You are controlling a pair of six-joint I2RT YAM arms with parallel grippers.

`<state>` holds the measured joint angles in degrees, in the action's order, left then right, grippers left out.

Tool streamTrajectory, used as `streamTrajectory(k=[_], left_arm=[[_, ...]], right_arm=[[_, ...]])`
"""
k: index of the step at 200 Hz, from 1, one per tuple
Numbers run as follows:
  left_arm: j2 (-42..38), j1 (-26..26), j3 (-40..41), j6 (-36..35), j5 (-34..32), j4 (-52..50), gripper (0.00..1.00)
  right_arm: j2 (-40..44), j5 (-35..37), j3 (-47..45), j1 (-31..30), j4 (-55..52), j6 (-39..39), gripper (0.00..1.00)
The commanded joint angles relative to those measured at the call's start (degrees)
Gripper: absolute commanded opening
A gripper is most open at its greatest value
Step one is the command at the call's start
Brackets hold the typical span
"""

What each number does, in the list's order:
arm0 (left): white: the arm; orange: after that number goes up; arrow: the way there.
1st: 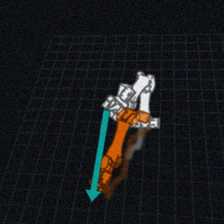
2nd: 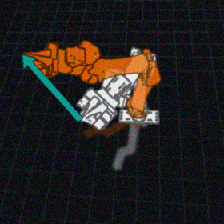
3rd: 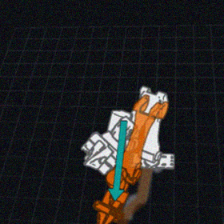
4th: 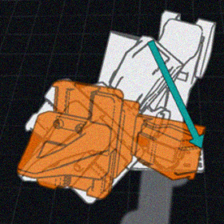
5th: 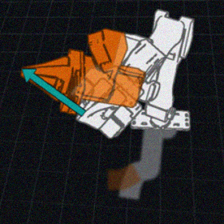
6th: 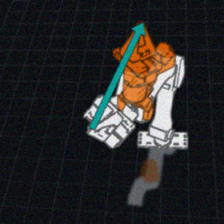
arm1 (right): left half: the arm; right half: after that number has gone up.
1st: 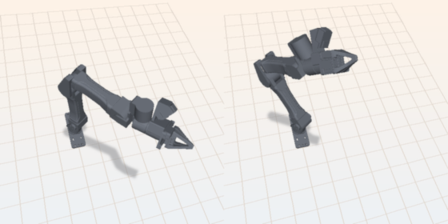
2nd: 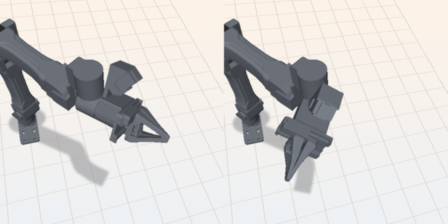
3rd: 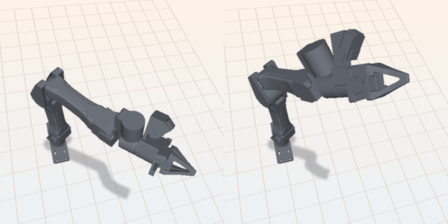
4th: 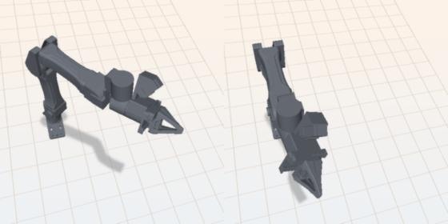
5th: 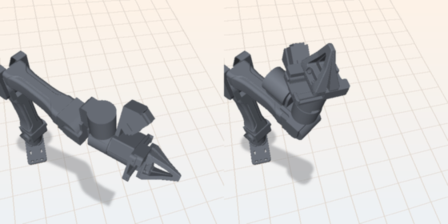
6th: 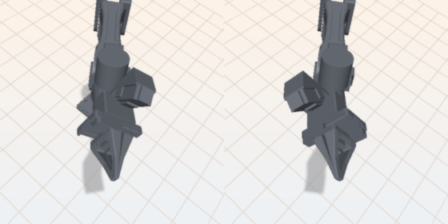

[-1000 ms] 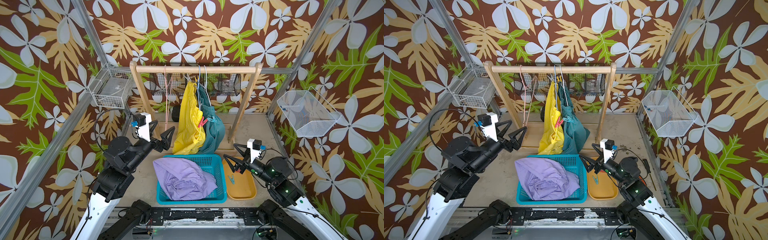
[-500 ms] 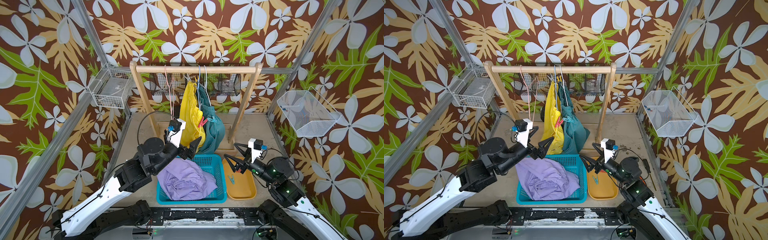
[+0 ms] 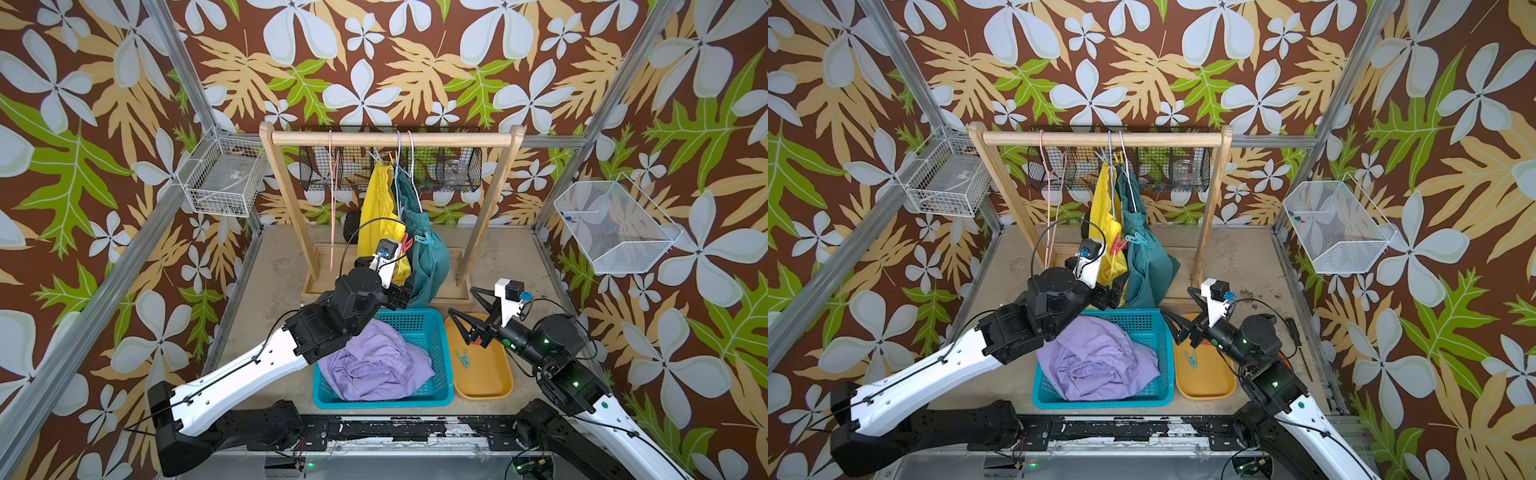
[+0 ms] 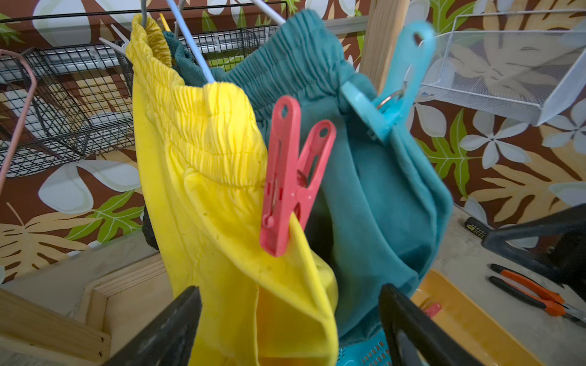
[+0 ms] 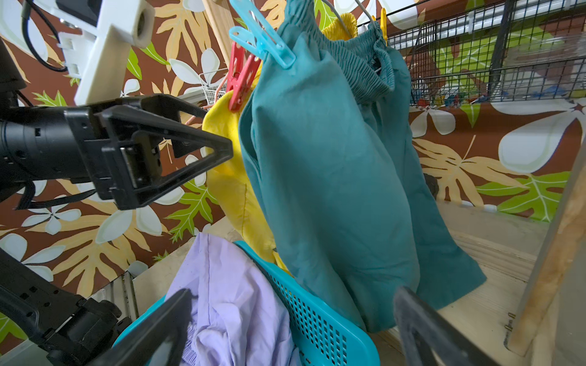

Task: Remove the clothespins securing shorts to the hanger
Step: Pick up the hanger from the clothesline.

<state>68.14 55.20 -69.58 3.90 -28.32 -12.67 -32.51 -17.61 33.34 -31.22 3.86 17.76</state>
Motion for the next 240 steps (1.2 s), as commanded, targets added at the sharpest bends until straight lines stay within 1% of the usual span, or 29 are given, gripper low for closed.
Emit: streamTrajectory(k=[1, 16, 38, 57, 83, 110, 142, 174, 193, 211, 229, 237, 240], left_arm=[[2.3, 0.0, -1.8, -1.2, -9.9, -0.1, 0.9], [1.3, -0.9, -1.1, -2.0, -11.9, 0.6, 0.85], [-1.2, -3.5, -0.8, -2.6, -13.3, 0.0, 0.72], [-2.4, -5.3, -0.9, -4.1, -14.7, -1.6, 0.64], [-2.9, -7.1, -1.1, -4.6, -13.5, -4.5, 0.6], [-1.6, -7.1, -0.8, -3.9, -7.4, -5.3, 0.57], [2.7, -7.2, -3.7, -3.9, -6.6, -6.0, 0.56], [5.6, -7.2, -6.2, -3.9, -5.3, -5.1, 0.54], [7.4, -7.2, -7.3, -3.9, -4.7, -5.1, 0.43], [8.6, -7.2, -7.8, -3.5, -4.2, -5.2, 0.24], [9.1, -7.2, -7.9, -3.0, -4.1, -5.1, 0.11], [9.1, -7.2, -8.0, -2.8, -4.3, -4.9, 0.0], [9.1, -7.1, -8.1, -2.8, -4.5, -4.8, 0.0]], right_arm=[[0.0, 1.3, 0.2, 0.0, -0.2, -1.1, 1.0], [0.3, 1.9, 0.6, 0.0, -1.2, -1.6, 1.0], [0.9, 2.4, 0.6, 0.4, -2.1, -2.2, 1.0], [0.5, 2.3, 0.3, 0.6, -1.7, -2.2, 1.0], [-0.4, 1.3, -0.3, 0.6, -0.2, -1.6, 1.0], [-1.1, 0.7, -0.9, 0.7, 1.3, -1.2, 1.0], [-1.0, 0.6, -0.8, 0.7, 0.9, -1.1, 1.0], [0.8, 2.1, -0.8, 0.7, -0.8, -1.7, 1.0], [1.2, 2.5, -0.9, 0.7, -1.3, -1.9, 1.0], [1.3, 2.7, -0.9, 0.8, -1.8, -2.1, 1.0], [1.6, 3.0, -0.9, 0.9, -2.3, -2.4, 1.0], [1.7, 3.1, -0.9, 0.8, -2.3, -2.5, 1.0], [1.7, 3.2, -0.9, 0.8, -2.3, -2.6, 1.0]])
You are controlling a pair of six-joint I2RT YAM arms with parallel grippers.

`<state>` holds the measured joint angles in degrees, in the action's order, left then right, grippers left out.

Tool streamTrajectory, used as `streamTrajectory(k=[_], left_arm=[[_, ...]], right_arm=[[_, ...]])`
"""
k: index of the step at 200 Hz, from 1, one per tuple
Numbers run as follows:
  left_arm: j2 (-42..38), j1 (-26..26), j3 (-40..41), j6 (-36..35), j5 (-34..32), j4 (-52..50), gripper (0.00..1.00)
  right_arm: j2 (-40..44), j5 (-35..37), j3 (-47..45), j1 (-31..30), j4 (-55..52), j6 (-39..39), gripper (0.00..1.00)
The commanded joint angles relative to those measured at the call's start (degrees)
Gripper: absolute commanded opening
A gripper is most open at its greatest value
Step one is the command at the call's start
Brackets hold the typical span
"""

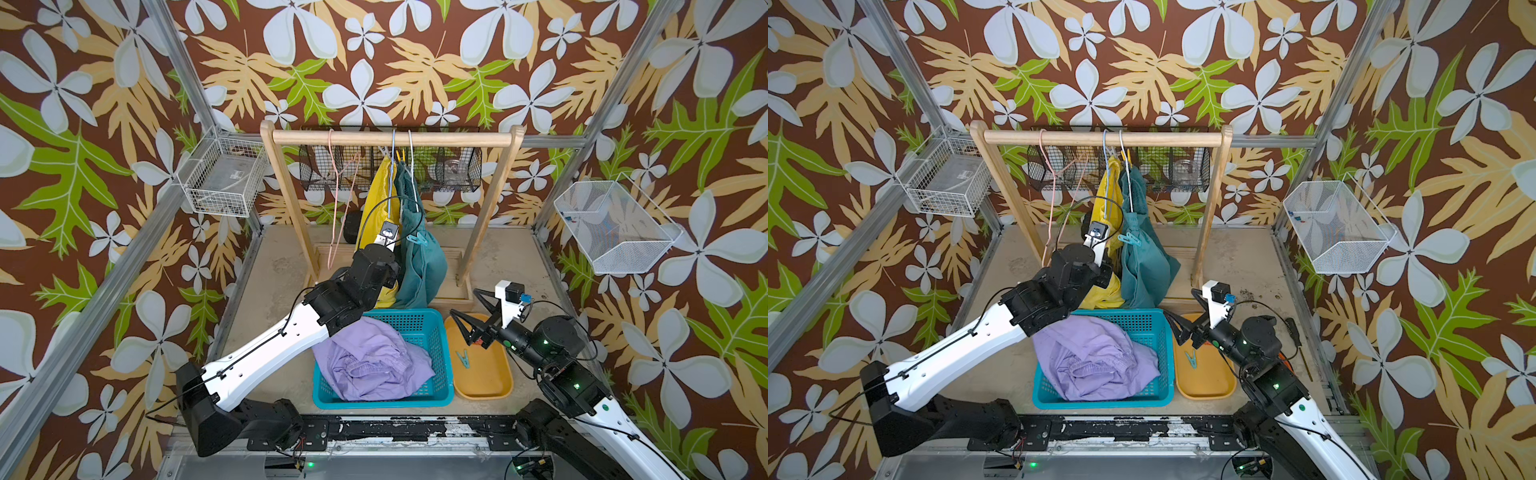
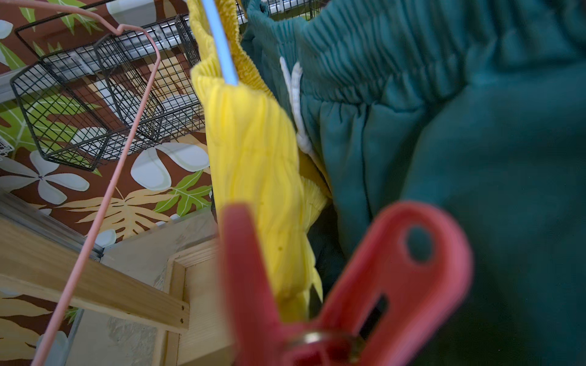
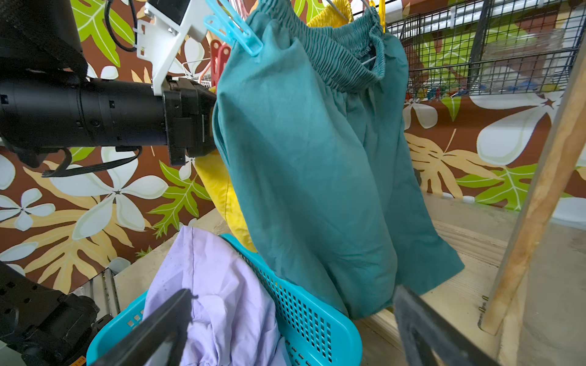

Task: Remove the clothespins securing shorts to the hanger
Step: Pick up the hanger from the clothesline.

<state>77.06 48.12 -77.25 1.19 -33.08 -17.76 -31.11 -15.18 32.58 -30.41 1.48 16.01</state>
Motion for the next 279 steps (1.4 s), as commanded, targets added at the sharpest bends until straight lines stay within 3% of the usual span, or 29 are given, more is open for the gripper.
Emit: streamTrajectory(k=[1, 101, 134, 189, 210, 231, 279], left_arm=[[0.2, -0.1, -0.5, -0.1, 0.3, 0.2, 0.0], [-11.4, -0.2, -0.5, -2.1, -0.8, 12.0, 0.0], [-13.2, -0.1, -1.0, -2.9, -0.3, 11.2, 0.0], [-20.0, -0.1, 9.2, -5.2, -1.5, 15.3, 0.0], [-24.2, -0.1, 15.0, -7.9, -0.6, 20.2, 0.0], [-25.4, -0.1, 15.9, -10.1, -0.4, 19.1, 0.0], [-34.3, -0.1, 25.3, -17.4, 2.7, 25.8, 0.0]], right_arm=[[0.3, 0.8, -0.1, 0.0, 0.0, -0.8, 1.0], [0.8, 1.0, -0.3, 0.1, 0.0, -1.3, 1.0], [1.7, 1.2, -0.1, 0.1, -0.7, -1.4, 1.0], [3.5, -3.0, -1.4, 0.0, 1.9, -1.4, 1.0], [5.1, -7.0, -3.1, 0.0, 5.2, -1.4, 1.0], [6.8, -10.5, -5.9, 0.0, 9.2, -0.4, 1.0], [5.8, -11.8, -9.2, -0.1, 13.0, 2.0, 1.0]])
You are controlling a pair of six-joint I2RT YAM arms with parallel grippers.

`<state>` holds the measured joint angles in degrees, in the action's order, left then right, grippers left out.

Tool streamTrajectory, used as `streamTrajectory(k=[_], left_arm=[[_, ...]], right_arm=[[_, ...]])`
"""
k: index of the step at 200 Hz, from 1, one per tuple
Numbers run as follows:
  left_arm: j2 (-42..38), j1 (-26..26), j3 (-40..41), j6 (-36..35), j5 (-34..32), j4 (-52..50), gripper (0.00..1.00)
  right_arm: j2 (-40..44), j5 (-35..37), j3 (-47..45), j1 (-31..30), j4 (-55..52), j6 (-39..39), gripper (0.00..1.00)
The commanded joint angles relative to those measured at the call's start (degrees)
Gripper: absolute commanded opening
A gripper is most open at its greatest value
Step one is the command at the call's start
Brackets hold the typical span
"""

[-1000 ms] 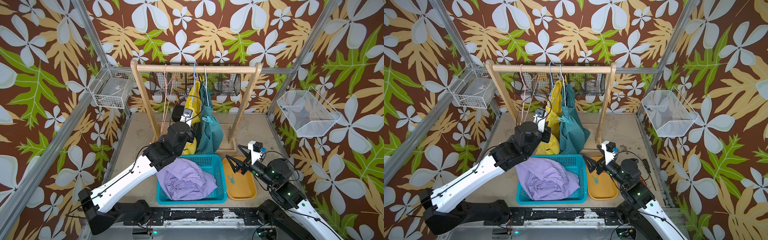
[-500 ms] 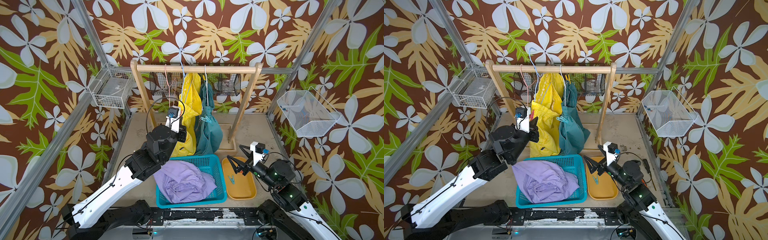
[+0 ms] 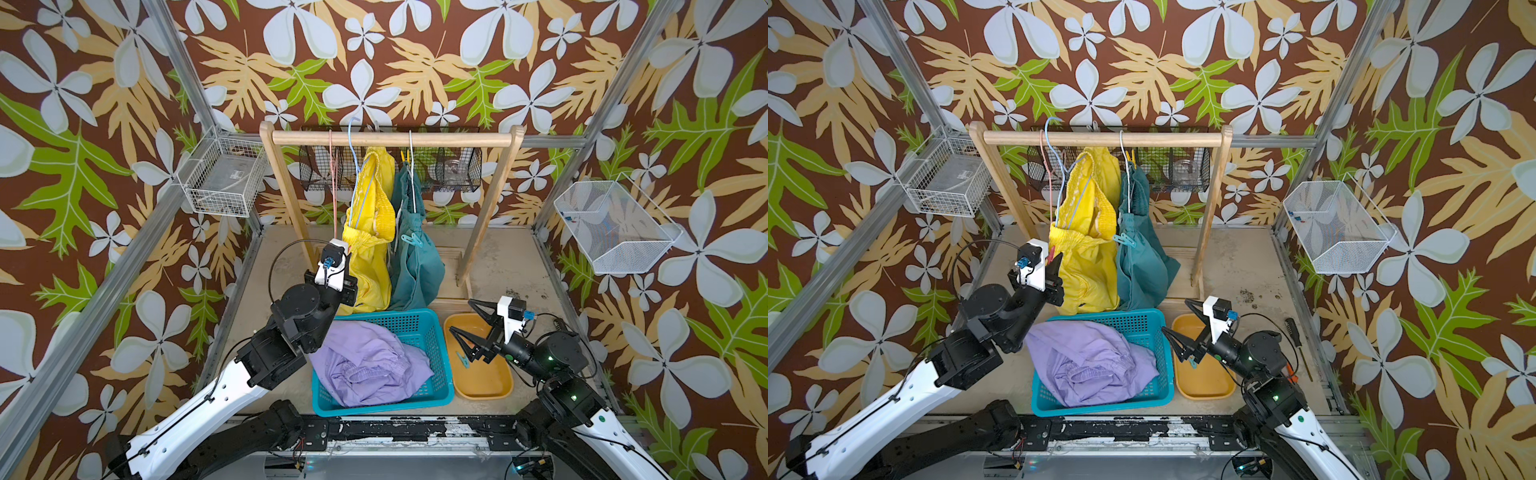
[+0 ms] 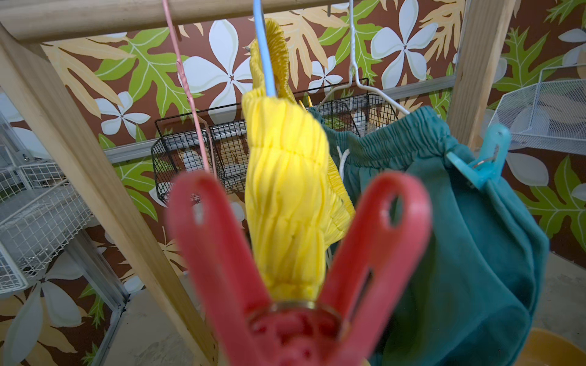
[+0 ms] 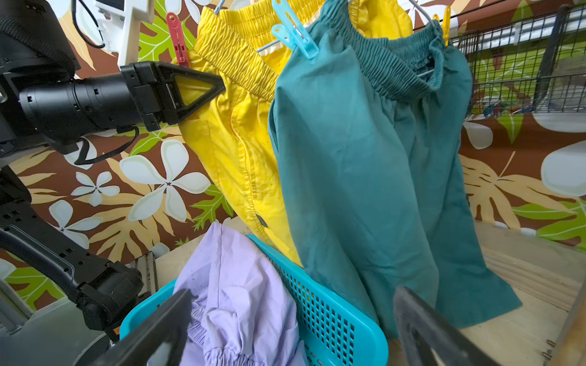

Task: Remove the clothespins securing shorts to the hanger
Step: Pick up the hanger from the clothesline.

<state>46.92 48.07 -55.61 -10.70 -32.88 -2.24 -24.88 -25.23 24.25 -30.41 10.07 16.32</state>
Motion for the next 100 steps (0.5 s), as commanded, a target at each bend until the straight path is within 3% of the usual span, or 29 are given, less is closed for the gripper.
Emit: streamTrajectory(k=[1, 47, 100], left_arm=[[-4.4, 0.0, 3.9, -5.7, 2.6, 10.5, 0.0], [-11.5, 0.0, 9.4, -10.9, 11.3, 17.1, 0.0], [-14.3, 0.0, 11.3, -15.8, 11.5, 22.1, 0.0]], right_arm=[[-0.5, -1.9, -1.0, -0.1, 4.5, 1.7, 1.0], [-3.0, 1.1, -3.8, -1.3, 9.1, 1.2, 1.0], [-5.5, 3.5, -5.0, -2.9, 12.3, 0.8, 1.0]])
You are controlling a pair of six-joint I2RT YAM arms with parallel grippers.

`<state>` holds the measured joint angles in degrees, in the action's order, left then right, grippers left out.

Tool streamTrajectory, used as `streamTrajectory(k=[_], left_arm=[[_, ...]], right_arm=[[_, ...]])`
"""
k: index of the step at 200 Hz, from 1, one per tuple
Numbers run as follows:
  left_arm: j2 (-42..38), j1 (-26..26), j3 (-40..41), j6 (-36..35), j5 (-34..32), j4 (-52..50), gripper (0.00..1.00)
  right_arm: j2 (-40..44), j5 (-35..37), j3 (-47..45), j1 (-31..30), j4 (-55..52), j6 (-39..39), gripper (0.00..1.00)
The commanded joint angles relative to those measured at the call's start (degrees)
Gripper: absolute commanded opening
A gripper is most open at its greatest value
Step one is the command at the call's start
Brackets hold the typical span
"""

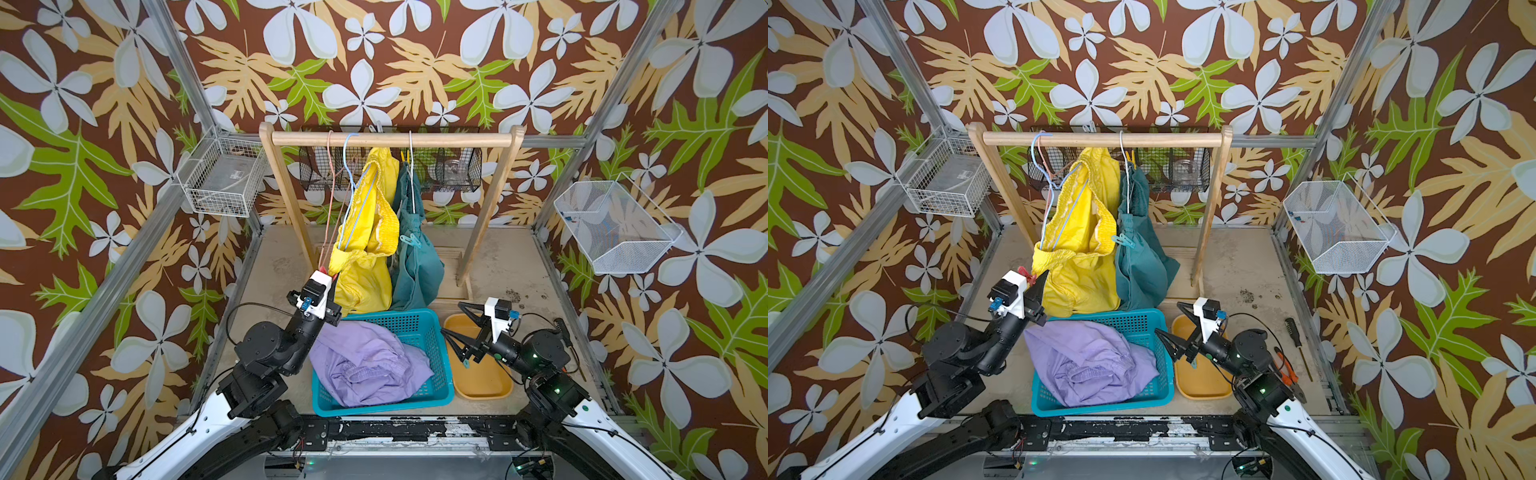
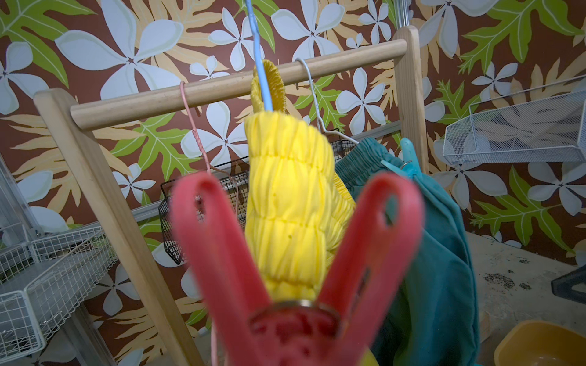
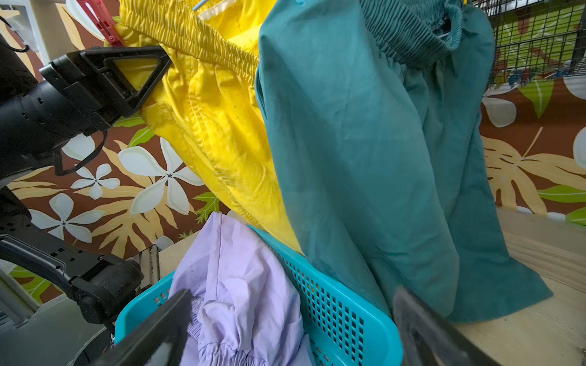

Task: Remove the clothespins securing shorts to the hanger
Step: Pick up the hanger from the clothesline, then adjust the shorts in the basket.

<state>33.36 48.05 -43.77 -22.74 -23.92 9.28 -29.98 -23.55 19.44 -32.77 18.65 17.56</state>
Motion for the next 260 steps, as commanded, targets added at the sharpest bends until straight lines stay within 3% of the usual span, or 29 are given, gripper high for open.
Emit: streamTrajectory(k=[1, 110, 224, 260], left_arm=[[-0.7, 0.0, -0.6, -3.8, 2.6, 10.5, 0.0], [-2.0, 0.0, 2.1, -4.0, -0.9, -2.5, 0.0], [-9.4, 0.0, 10.9, -5.3, -5.4, -2.2, 0.0], [-14.9, 0.0, 15.4, -8.9, -2.9, 3.3, 0.0]], right_arm=[[-0.4, 1.8, -0.2, -0.5, 3.7, -0.4, 1.0], [-1.2, 2.1, -1.1, -0.6, 4.0, -0.3, 1.0], [-1.6, 3.2, -2.3, -0.6, 4.2, -0.5, 1.0], [-2.4, 3.4, -3.4, -0.6, 6.2, -0.4, 1.0]])
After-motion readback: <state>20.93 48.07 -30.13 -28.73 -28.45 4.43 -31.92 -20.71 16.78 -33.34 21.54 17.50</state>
